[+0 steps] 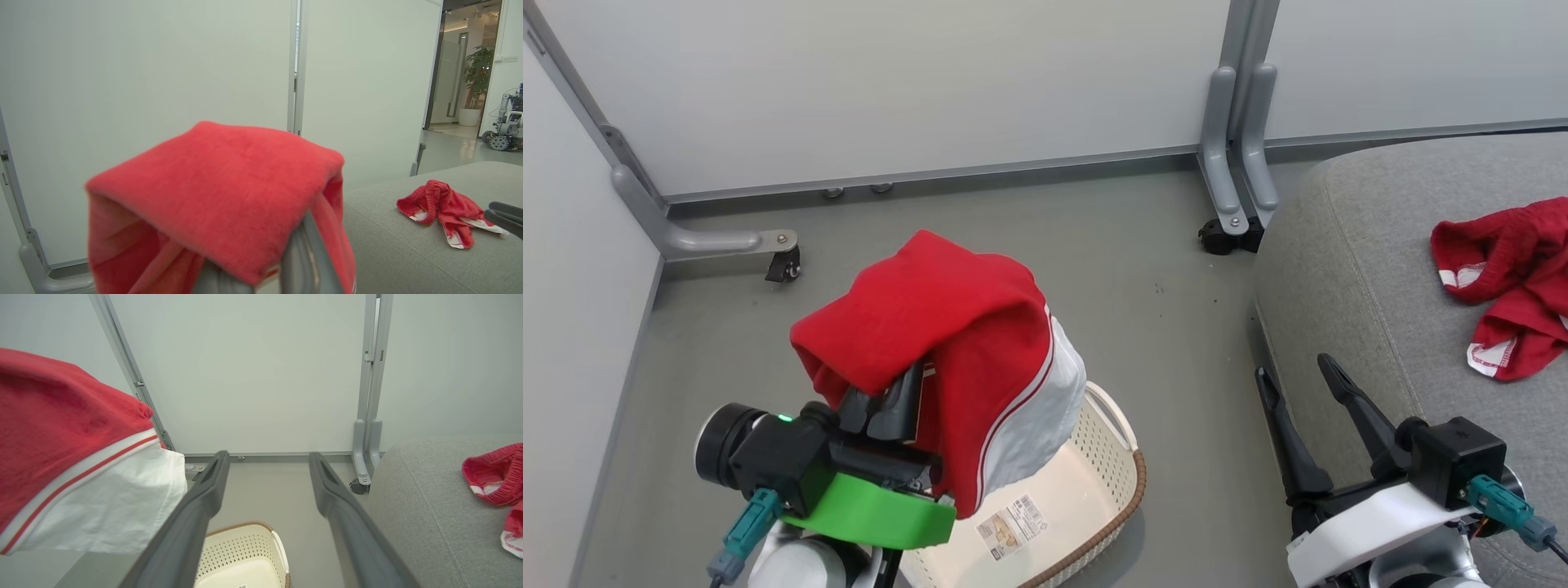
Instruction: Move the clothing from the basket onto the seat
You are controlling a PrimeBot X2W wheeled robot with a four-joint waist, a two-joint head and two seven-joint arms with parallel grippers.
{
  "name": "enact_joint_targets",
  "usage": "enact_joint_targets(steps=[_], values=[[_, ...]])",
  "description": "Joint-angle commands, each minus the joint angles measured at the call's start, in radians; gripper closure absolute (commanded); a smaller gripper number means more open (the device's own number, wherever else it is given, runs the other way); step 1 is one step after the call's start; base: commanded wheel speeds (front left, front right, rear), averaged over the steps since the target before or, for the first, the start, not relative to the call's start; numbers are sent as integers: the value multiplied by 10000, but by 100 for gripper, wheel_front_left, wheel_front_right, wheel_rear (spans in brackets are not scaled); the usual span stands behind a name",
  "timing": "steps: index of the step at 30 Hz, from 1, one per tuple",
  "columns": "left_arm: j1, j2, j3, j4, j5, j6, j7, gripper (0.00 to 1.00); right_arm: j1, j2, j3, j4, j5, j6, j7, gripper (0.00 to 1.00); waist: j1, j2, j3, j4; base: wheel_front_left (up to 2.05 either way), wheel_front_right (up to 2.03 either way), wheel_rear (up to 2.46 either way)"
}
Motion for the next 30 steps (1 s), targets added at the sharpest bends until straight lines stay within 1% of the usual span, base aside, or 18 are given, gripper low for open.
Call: enact_joint_targets(steps=[1,8,13,18,22,27,30], values=[[104,24,1,-49,-108,35,-75,100,11,-12,11,-56,72,2,23,0,1,0,7,-4,0,0,0],[40,55,-48,-38,-130,27,-94,100,-44,-10,73,-102,77,2,97,0,1,0,32,9,0,0,0],[-77,47,-113,-17,-148,-5,-99,100,-279,-52,582,-242,207,2,218,0,1,0,63,72,0,0,0],[-198,49,-153,-4,-114,1,-113,100,-723,-136,1738,-357,541,2,530,0,1,0,137,149,0,0,0],[-312,19,-234,13,-87,-28,-120,100,-1362,-208,2956,-223,922,2,750,0,1,0,282,235,0,0,0],[-467,-3,-319,130,-80,-93,-154,100,-2284,-149,4277,223,1329,2,881,0,1,0,422,357,0,0,0],[-529,-31,-379,178,-70,-129,-175,100,-2693,-101,4726,527,1428,2,893,0,1,0,482,441,0,0,0]])
